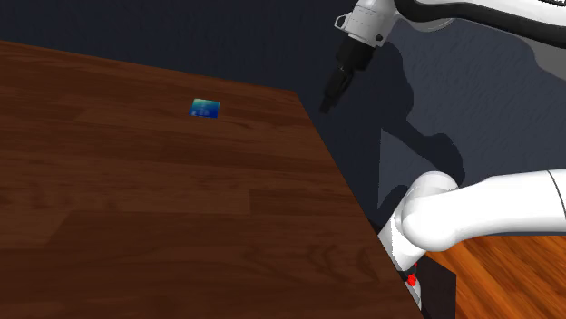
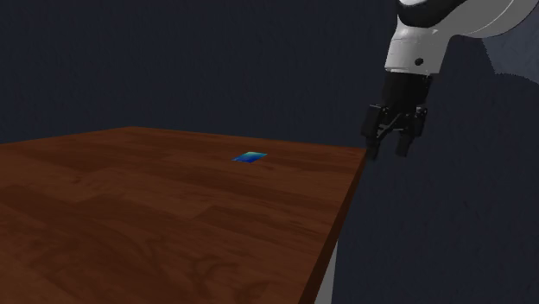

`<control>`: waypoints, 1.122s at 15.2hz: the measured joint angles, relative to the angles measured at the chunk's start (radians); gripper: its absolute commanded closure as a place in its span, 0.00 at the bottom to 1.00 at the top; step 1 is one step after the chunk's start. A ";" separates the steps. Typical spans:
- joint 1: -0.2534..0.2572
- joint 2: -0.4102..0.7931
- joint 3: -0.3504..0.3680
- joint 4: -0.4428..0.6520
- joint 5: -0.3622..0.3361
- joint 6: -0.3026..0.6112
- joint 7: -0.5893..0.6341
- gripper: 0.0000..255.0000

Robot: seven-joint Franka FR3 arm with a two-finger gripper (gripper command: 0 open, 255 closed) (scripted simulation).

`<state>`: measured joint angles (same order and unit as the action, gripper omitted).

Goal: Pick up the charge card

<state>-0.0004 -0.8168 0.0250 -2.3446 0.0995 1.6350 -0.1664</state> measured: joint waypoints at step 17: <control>-0.186 0.418 0.504 0.416 0.011 0.037 0.909 0.00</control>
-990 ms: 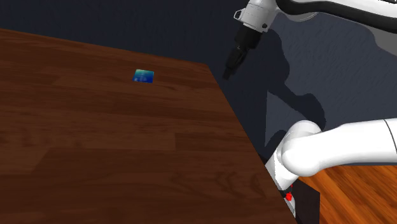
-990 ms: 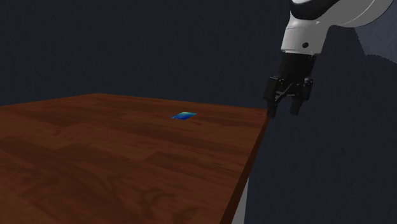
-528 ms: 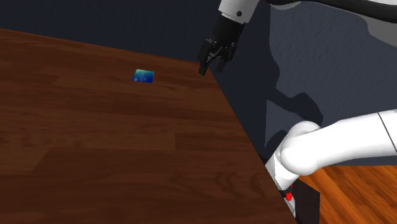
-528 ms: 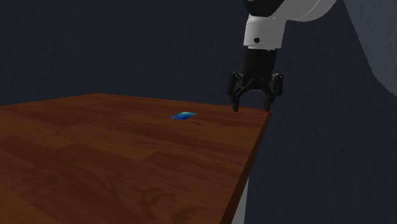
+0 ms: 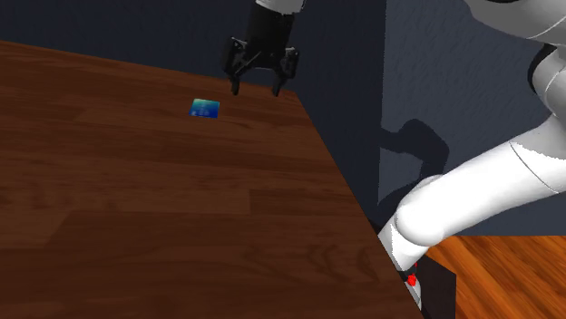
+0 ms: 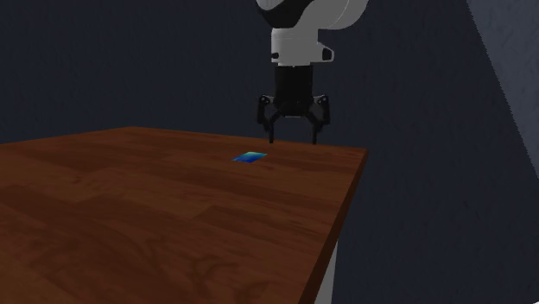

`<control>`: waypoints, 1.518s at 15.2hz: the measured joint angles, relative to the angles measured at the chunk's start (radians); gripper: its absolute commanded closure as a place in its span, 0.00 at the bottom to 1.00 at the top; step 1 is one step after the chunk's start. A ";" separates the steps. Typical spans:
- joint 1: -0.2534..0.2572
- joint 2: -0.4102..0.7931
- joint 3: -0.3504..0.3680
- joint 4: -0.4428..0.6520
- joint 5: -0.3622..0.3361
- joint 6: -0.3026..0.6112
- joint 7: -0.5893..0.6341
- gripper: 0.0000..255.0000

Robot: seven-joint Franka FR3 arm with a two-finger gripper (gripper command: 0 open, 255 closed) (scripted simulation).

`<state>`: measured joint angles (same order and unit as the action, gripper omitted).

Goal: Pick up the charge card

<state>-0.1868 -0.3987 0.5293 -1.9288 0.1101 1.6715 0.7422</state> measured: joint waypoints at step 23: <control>-0.039 0.431 0.234 0.320 -0.282 -0.026 0.579 1.00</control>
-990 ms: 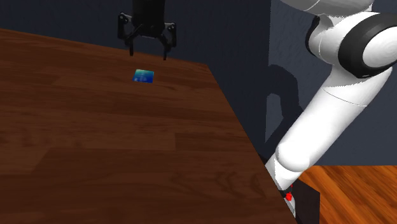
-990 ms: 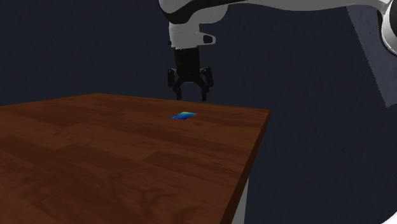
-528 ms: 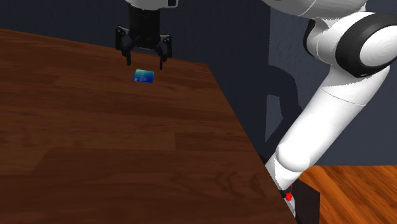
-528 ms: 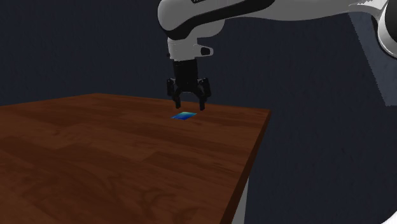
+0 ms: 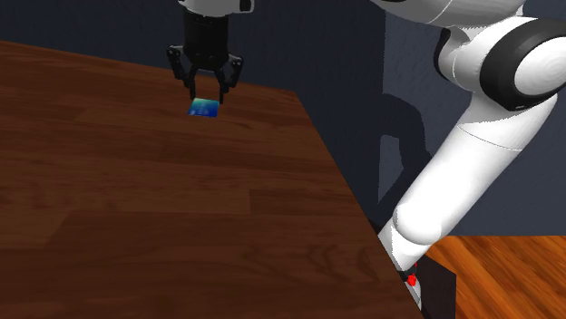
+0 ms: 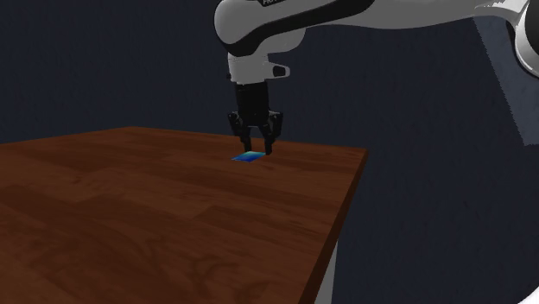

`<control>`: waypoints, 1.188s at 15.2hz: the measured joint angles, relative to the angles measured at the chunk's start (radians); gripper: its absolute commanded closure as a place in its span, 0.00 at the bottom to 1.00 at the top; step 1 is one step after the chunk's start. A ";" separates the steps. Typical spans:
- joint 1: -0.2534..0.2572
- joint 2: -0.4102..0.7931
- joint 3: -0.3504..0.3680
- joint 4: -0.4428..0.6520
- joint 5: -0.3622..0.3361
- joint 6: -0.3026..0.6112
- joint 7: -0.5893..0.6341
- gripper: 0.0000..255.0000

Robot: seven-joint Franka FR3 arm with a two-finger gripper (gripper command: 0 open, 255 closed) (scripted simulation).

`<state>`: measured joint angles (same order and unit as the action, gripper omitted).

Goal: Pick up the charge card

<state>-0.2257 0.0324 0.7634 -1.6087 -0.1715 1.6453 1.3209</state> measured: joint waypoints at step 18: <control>0.038 0.082 0.019 0.255 -0.059 -0.204 0.011 1.00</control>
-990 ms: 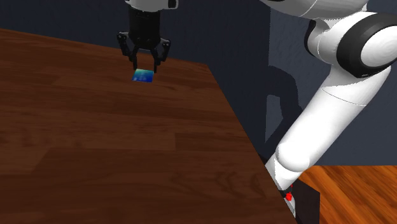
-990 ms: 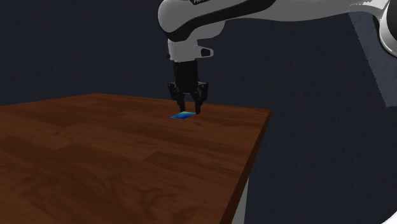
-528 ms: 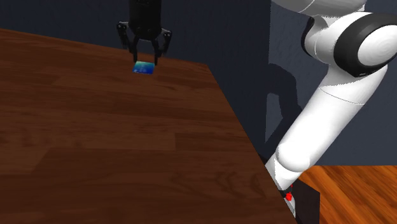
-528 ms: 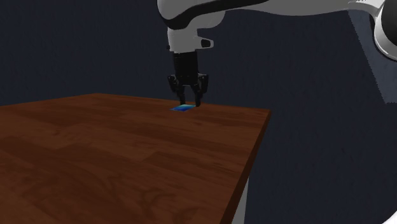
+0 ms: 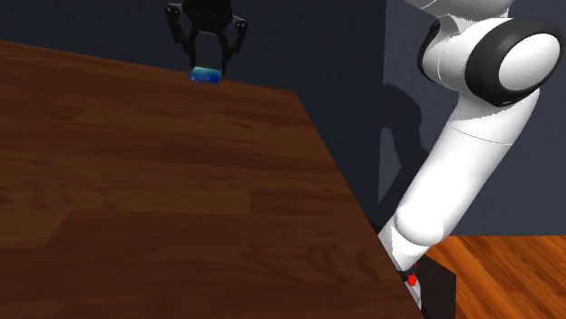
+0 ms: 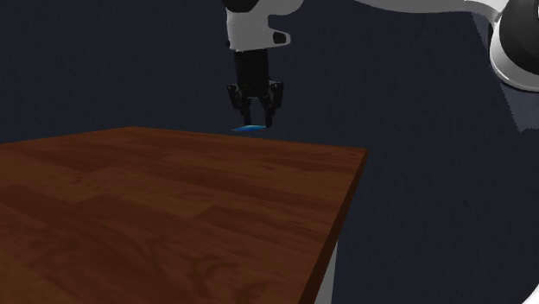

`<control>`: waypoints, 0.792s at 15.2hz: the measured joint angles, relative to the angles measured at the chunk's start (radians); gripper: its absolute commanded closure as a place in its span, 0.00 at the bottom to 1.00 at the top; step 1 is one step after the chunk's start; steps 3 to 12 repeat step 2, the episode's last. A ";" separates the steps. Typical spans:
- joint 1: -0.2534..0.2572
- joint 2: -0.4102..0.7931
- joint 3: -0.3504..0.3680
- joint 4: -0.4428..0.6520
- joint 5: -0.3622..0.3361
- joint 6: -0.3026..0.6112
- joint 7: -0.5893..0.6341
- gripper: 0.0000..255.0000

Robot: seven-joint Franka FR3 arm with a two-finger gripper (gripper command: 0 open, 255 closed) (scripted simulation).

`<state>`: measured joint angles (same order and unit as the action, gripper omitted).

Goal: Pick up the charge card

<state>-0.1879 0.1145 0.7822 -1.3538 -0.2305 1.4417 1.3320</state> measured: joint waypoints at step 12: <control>0.007 0.010 0.002 0.031 -0.009 -0.024 0.002 1.00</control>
